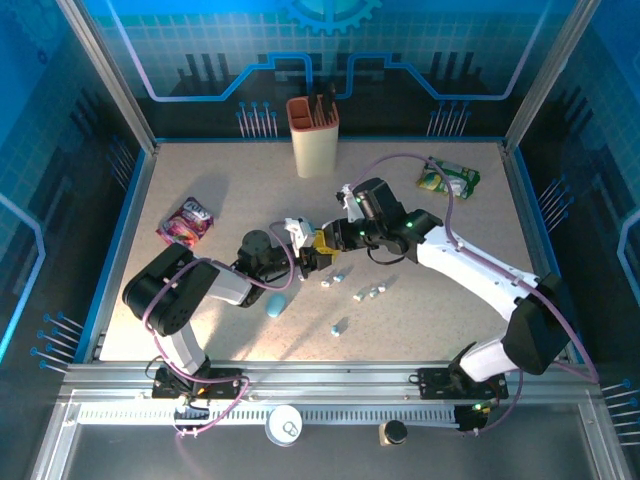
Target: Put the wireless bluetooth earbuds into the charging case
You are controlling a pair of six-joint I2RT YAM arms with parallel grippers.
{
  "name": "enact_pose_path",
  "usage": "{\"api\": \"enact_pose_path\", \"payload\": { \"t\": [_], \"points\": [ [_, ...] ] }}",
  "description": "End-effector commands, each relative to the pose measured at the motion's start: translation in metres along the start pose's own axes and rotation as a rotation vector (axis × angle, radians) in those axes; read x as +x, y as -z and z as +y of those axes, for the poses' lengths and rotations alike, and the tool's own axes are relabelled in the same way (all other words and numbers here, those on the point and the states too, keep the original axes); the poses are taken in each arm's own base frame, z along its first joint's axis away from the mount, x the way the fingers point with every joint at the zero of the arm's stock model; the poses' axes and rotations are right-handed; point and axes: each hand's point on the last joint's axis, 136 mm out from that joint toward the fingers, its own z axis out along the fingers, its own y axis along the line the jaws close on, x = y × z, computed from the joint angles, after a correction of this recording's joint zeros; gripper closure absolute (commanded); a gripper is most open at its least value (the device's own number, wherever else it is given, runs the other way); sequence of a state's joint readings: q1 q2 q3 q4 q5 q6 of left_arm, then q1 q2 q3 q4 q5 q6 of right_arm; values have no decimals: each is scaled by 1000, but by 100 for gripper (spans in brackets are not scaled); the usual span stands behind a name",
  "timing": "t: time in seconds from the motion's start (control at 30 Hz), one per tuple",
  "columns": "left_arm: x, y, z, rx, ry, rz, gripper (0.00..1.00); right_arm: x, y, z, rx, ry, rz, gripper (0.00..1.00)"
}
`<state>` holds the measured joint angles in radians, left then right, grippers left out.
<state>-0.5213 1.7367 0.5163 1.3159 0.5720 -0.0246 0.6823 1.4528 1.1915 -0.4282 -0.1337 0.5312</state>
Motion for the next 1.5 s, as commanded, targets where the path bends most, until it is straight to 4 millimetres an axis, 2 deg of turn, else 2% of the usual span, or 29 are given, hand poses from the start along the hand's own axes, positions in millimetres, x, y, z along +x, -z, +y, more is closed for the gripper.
{"api": "enact_pose_path", "payload": {
  "t": [0.0, 0.23, 0.3, 0.4, 0.53, 0.67, 0.77, 0.87, 1.03, 1.23, 1.4, 1.47],
  "points": [
    [-19, -2, -3, 10, -52, -64, 65, -6, 18, 11, -12, 30, -41, 64],
    [-19, 1, -3, 3, -51, -64, 65, -6, 53, 12, -16, 47, -144, 54],
    [-19, 3, -4, 1, -53, -64, 65, -5, 66, -3, 40, 25, -210, 54],
    [-19, 8, -5, -5, -53, -62, 65, 8, 82, -36, 126, -37, -273, 52],
    [-20, 15, -8, -9, -54, -53, 65, 45, 82, -88, 205, -178, -238, 51],
    [-21, 21, -11, -17, -56, -57, 65, 82, 67, -124, 215, -332, -170, 51],
    [-21, 23, -13, -16, -52, -61, 65, 102, 46, -135, 186, -398, -96, 51],
    [-21, 26, -16, -11, -43, -65, 65, 112, 29, -140, 176, -389, -38, 51],
    [-22, 28, -18, -8, -46, -73, 65, 114, 3, -150, 188, -365, 47, 53],
    [-30, 30, -19, -7, -58, -90, 64, 105, -29, -155, 162, -351, 98, 54],
    [-32, 32, -19, 1, -48, -93, 64, 104, -39, -161, 177, -329, 121, 55],
    [-31, 33, -19, -1, -46, -92, 64, 110, -42, -165, 186, -330, 142, 55]
  ]
}}
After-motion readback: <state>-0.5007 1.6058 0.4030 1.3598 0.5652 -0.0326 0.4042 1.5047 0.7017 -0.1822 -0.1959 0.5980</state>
